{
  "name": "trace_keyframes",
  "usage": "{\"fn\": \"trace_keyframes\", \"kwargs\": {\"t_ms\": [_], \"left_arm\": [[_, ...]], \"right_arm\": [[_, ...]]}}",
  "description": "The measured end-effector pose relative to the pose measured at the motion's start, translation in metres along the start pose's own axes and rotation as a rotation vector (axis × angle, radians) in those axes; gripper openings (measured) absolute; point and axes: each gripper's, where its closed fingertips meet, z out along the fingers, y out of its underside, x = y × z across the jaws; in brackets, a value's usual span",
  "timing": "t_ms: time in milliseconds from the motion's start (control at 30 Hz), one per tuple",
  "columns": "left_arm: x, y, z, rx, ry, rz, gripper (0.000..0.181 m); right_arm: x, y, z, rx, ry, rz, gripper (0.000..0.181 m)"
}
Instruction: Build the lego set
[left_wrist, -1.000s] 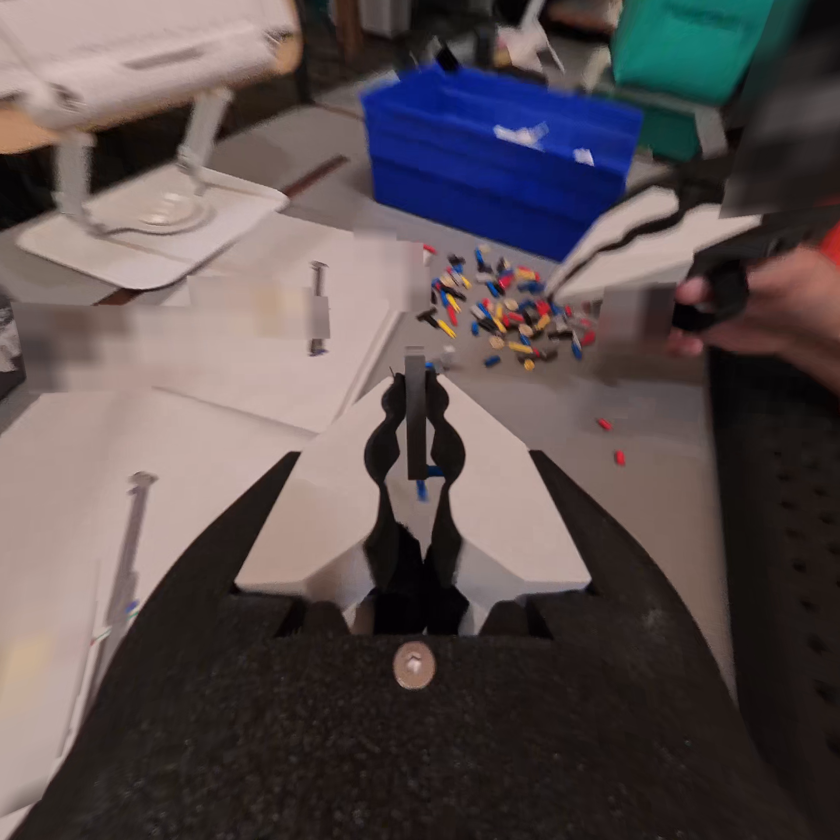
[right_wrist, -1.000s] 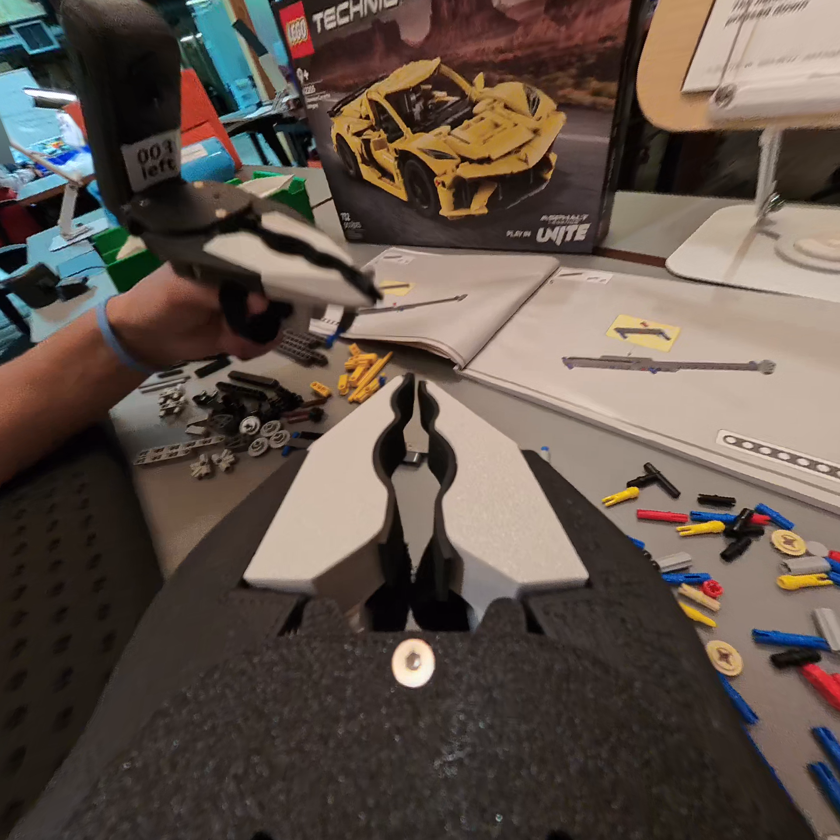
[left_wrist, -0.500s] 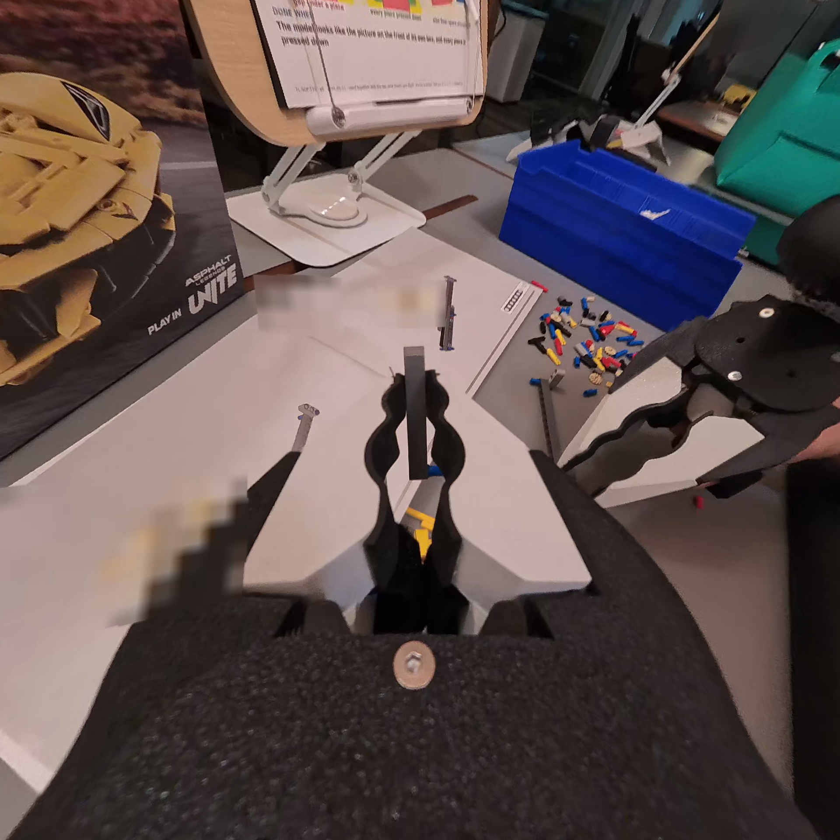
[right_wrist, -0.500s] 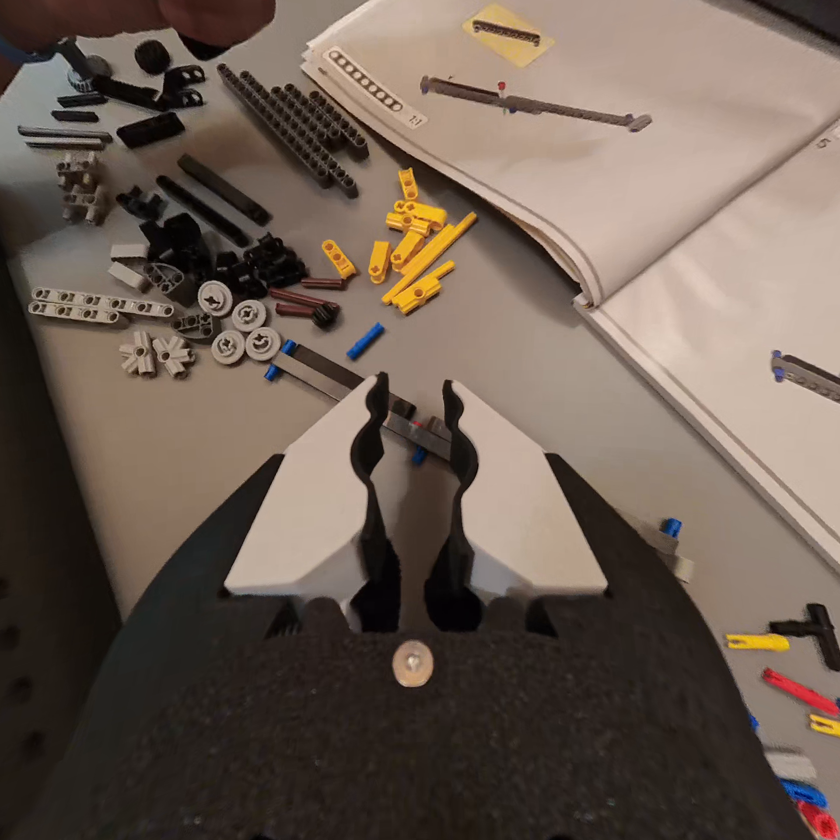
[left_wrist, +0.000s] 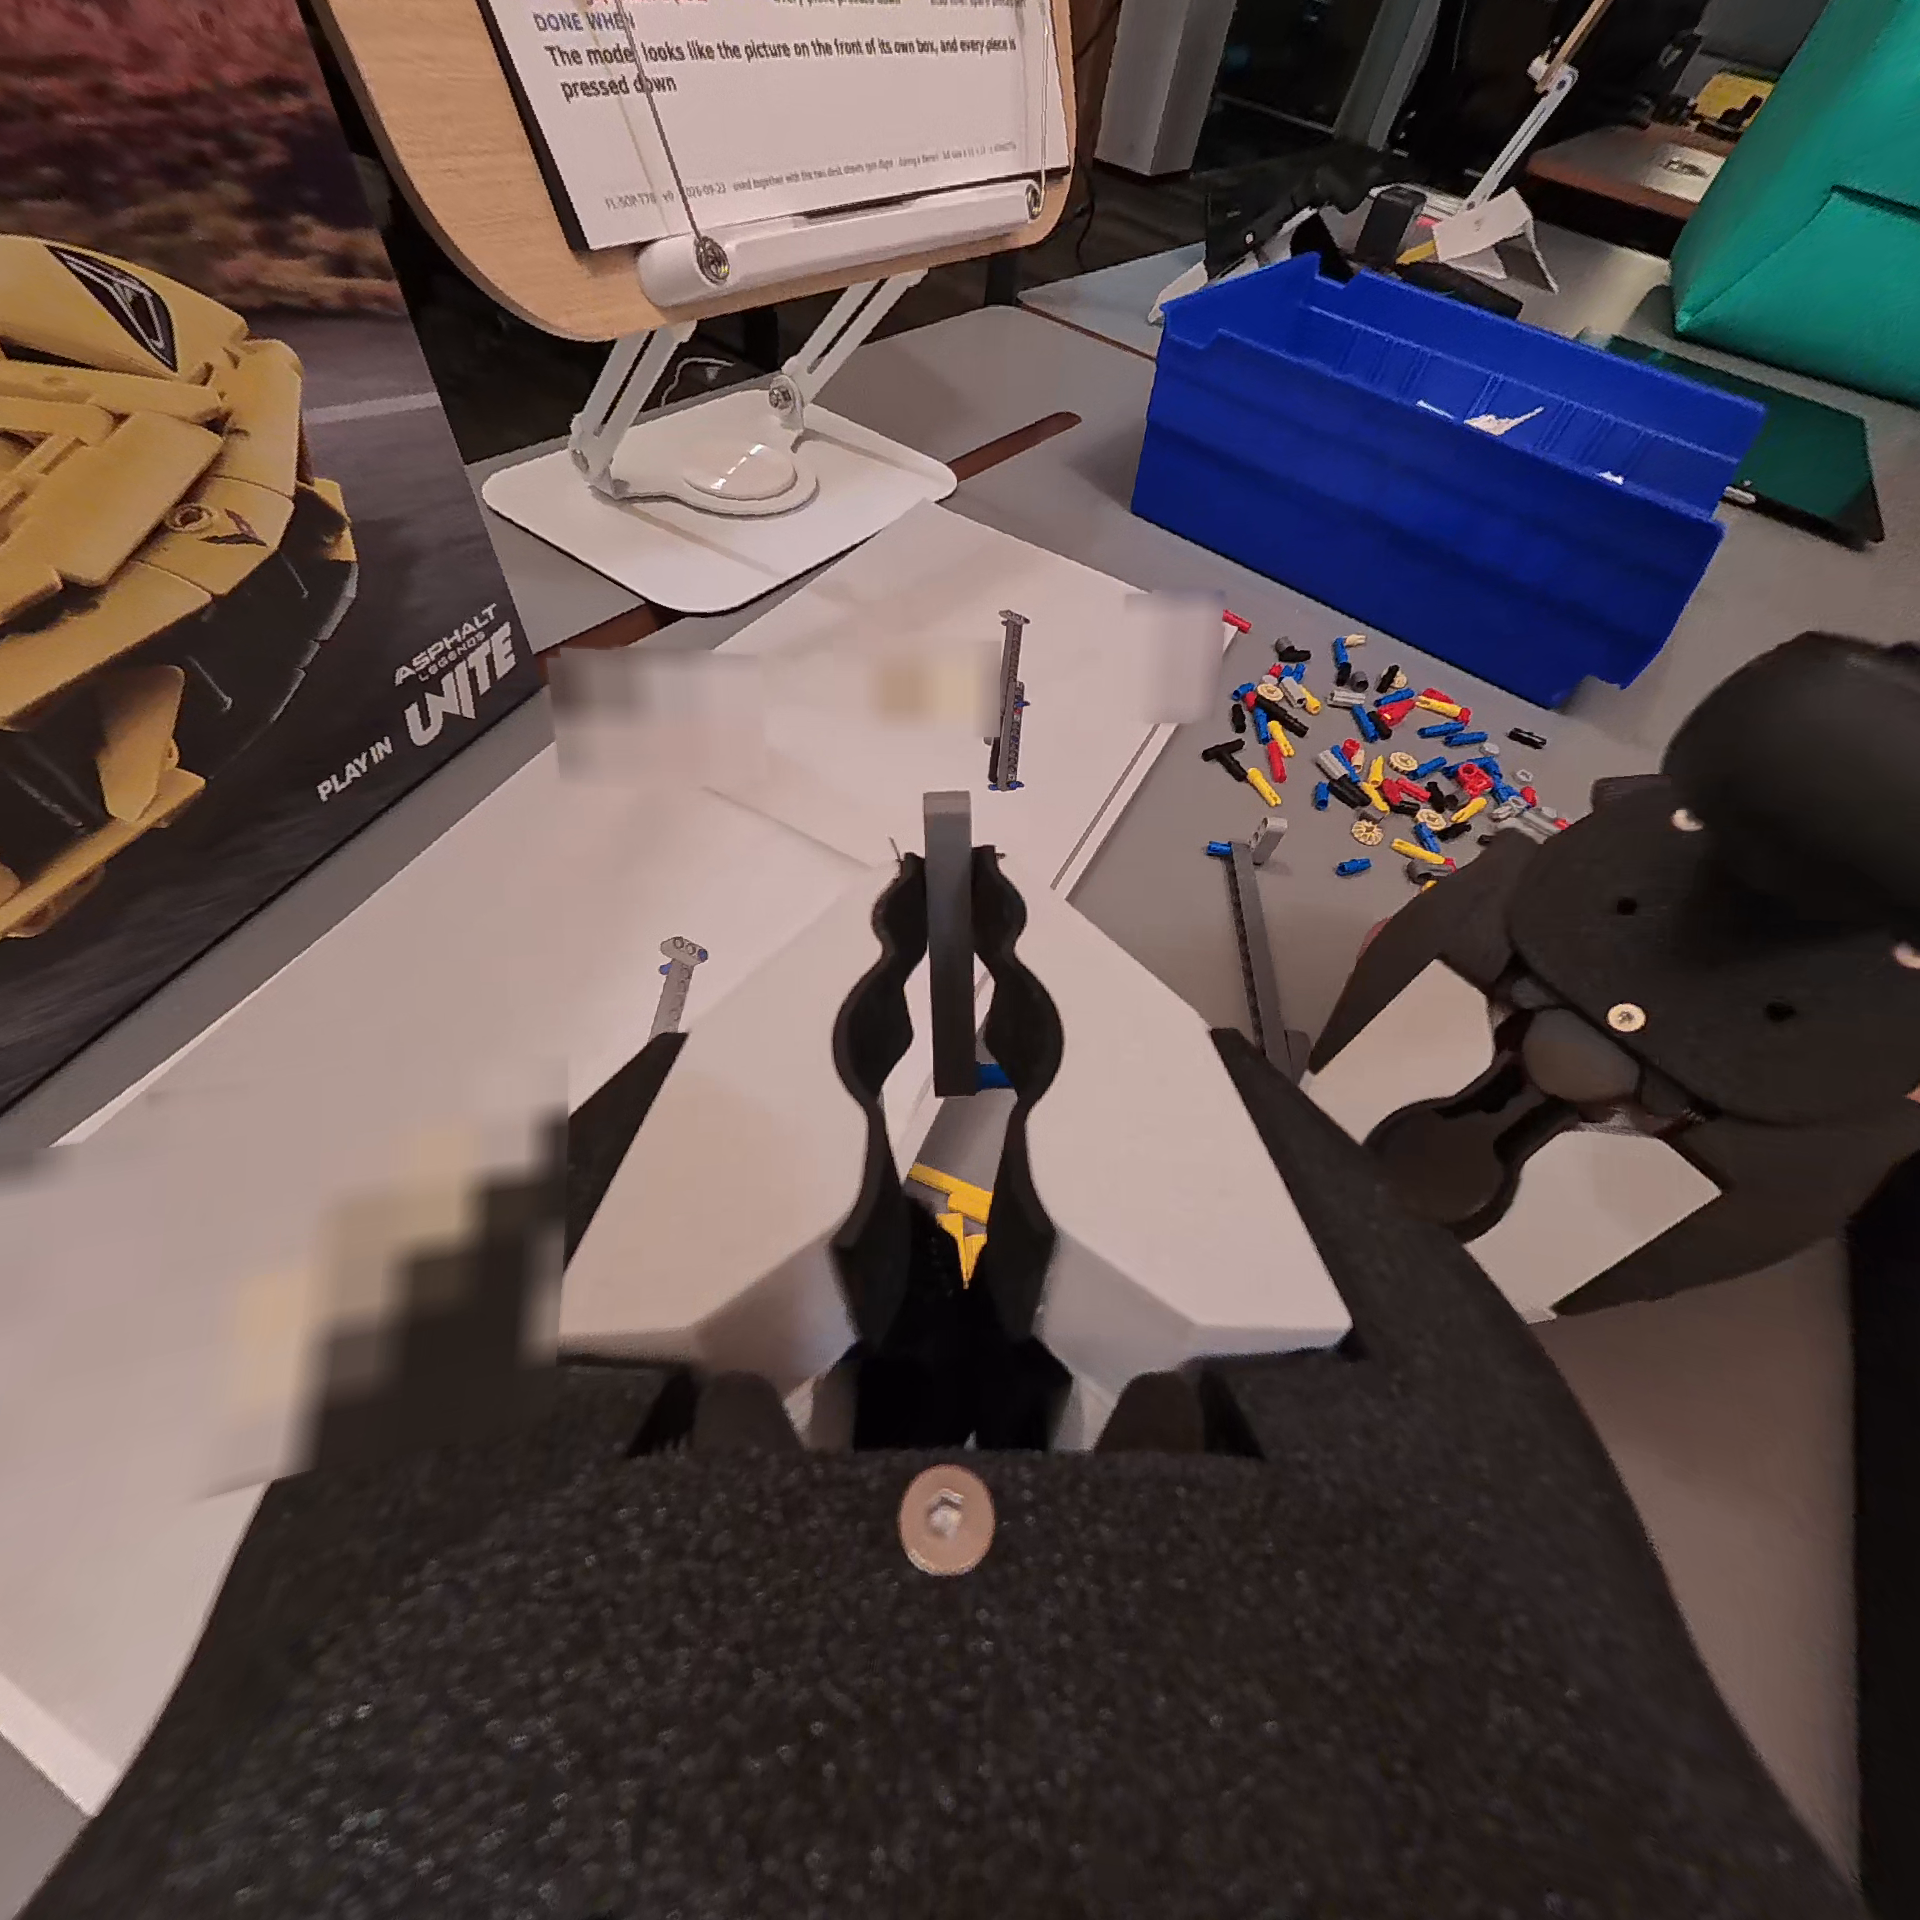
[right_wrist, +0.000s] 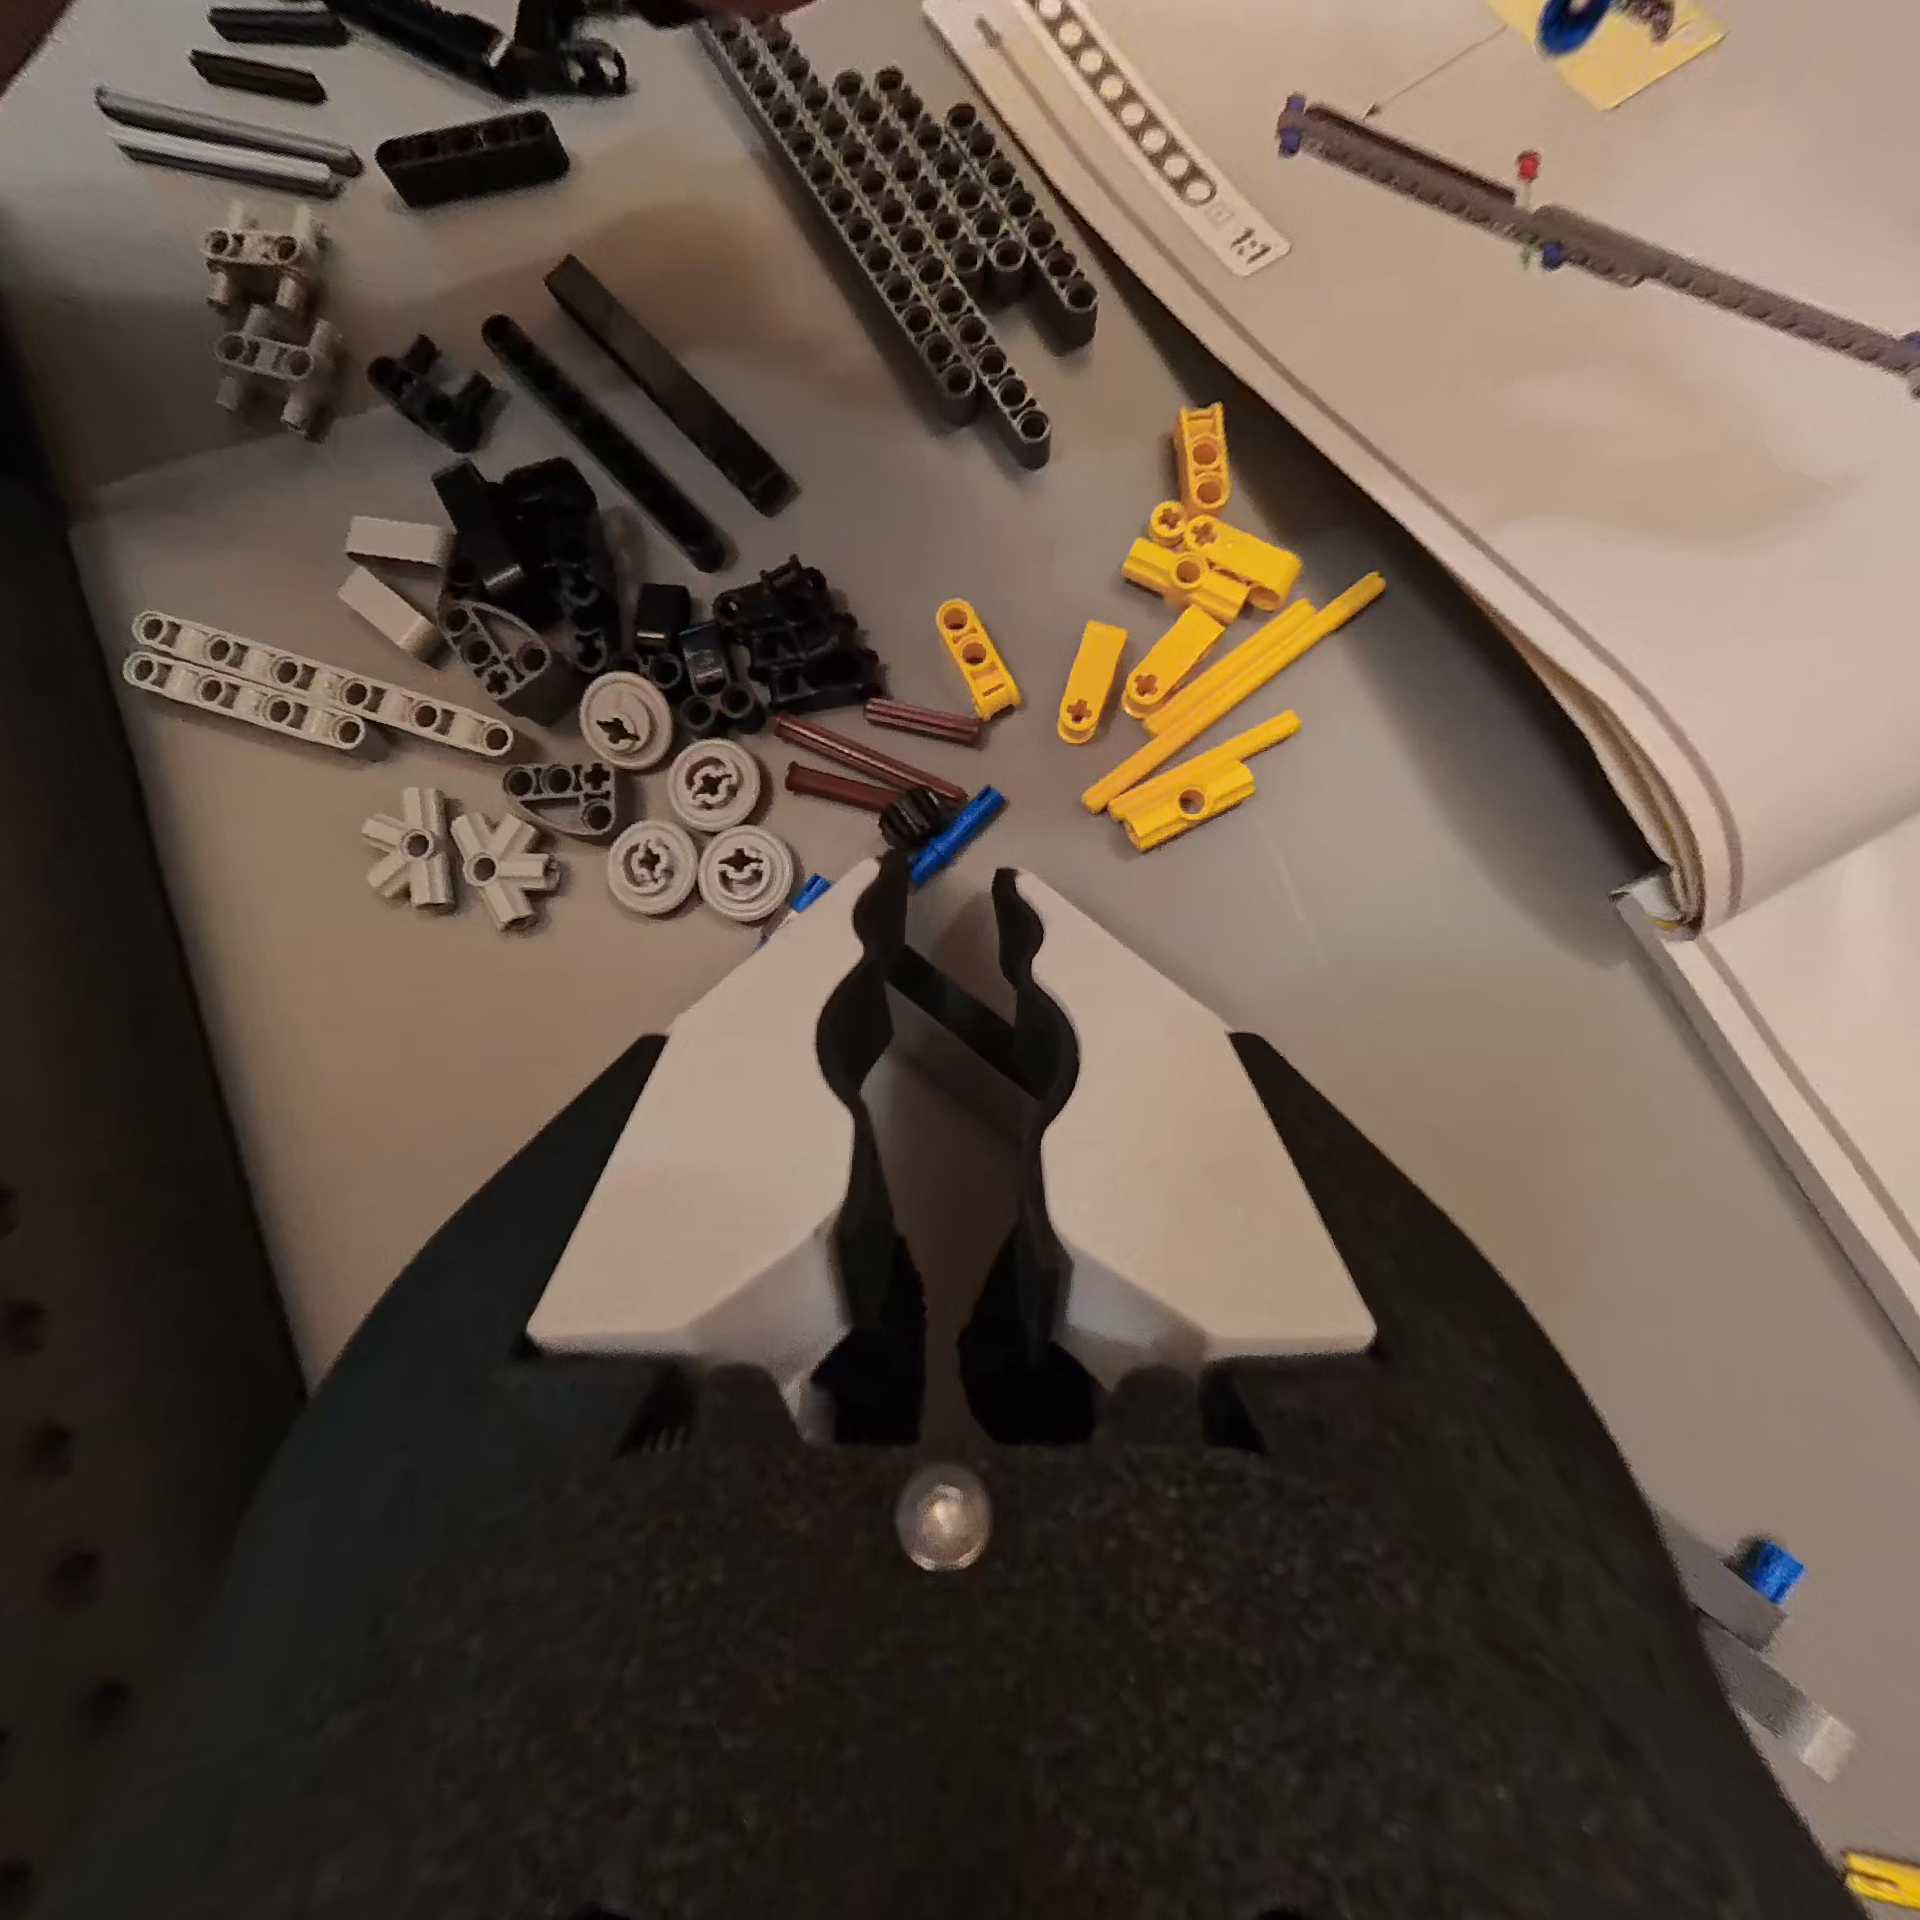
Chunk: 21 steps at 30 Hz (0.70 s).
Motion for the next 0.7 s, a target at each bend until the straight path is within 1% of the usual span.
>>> {"fn": "trace_keyframes", "kwargs": {"t_ms": [133,200,300,400,467,533,600,667,700], "left_arm": [[0.004,-0.001,0.001,-0.001,0.008,0.008,0.006],[0.005,-0.001,0.001,-0.003,0.01,0.012,0.006],[0.008,0.0,0.002,-0.009,0.017,0.015,0.006],[0.01,0.002,0.002,-0.022,0.028,0.02,0.006],[0.009,0.004,0.002,-0.037,0.028,0.022,0.006],[0.007,0.005,0.002,-0.039,0.021,0.016,0.006],[0.006,0.005,0.002,-0.037,0.026,0.001,0.006],[0.01,0.008,0.004,-0.046,0.048,-0.016,0.006],[0.016,0.01,0.006,-0.055,0.078,-0.021,0.006]], "right_arm": [[0.0,0.0,0.005,-0.028,0.023,-0.037,0.016],[0.005,0.0,0.006,-0.042,0.069,-0.069,0.008],[0.007,0.0,0.006,-0.047,0.089,-0.089,0.004],[0.008,0.0,0.005,-0.042,0.09,-0.102,0.003],[0.011,0.001,0.002,-0.029,0.117,-0.112,0.004],[0.016,-0.003,-0.01,0.02,0.154,-0.119,0.003],[0.024,-0.008,-0.029,0.095,0.214,-0.103,0.003],[0.034,-0.015,-0.056,0.215,0.295,-0.08,0.003],[0.035,-0.02,-0.071,0.299,0.311,-0.074,0.003]]}}
